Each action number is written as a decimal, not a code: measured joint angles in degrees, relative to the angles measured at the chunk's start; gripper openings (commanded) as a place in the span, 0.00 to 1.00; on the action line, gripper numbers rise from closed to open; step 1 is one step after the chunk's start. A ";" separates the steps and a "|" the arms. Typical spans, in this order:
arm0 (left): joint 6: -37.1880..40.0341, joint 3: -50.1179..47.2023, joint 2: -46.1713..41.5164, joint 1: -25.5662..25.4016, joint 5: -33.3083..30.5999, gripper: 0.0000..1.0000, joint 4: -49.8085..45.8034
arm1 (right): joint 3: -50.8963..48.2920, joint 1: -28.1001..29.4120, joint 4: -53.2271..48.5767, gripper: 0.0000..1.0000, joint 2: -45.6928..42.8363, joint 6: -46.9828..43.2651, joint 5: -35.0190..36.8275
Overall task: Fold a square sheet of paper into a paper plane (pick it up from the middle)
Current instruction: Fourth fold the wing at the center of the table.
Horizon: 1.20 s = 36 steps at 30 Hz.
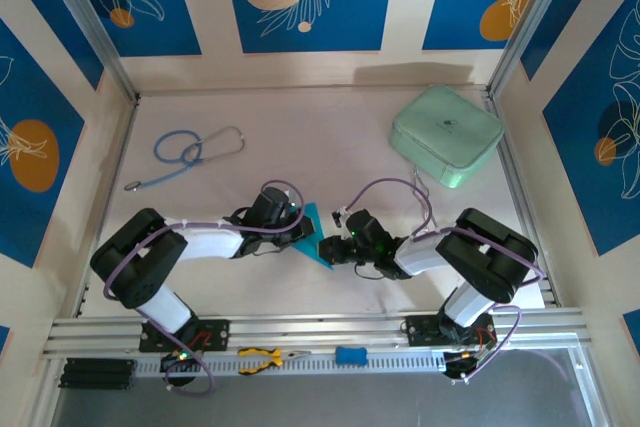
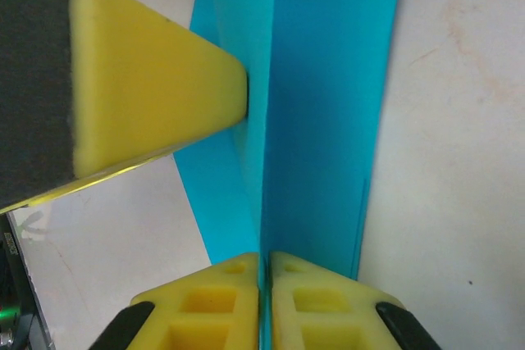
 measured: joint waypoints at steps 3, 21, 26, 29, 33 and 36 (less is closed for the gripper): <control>0.00 0.00 0.04 -0.02 -0.17 0.08 0.09 | 0.00 -0.02 -0.11 0.10 0.00 0.04 0.02; 0.02 1.49 2.56 -0.04 -1.11 0.09 0.09 | 0.98 -2.49 -3.02 0.08 0.02 0.02 -4.07; 0.02 1.79 3.21 -0.04 -1.25 0.09 0.07 | 1.36 -3.06 -3.96 0.08 0.02 0.02 -5.22; 0.02 1.97 3.43 -0.04 -1.42 0.09 0.04 | 1.55 -3.37 -4.39 0.08 0.04 0.04 -5.81; 0.07 2.99 4.46 -0.04 -1.49 0.09 0.04 | 1.62 -3.63 -4.55 0.08 0.11 0.09 -6.32; 0.07 3.34 5.22 -0.04 -1.46 0.09 0.09 | 1.64 -3.87 -4.55 0.08 0.26 0.50 -6.67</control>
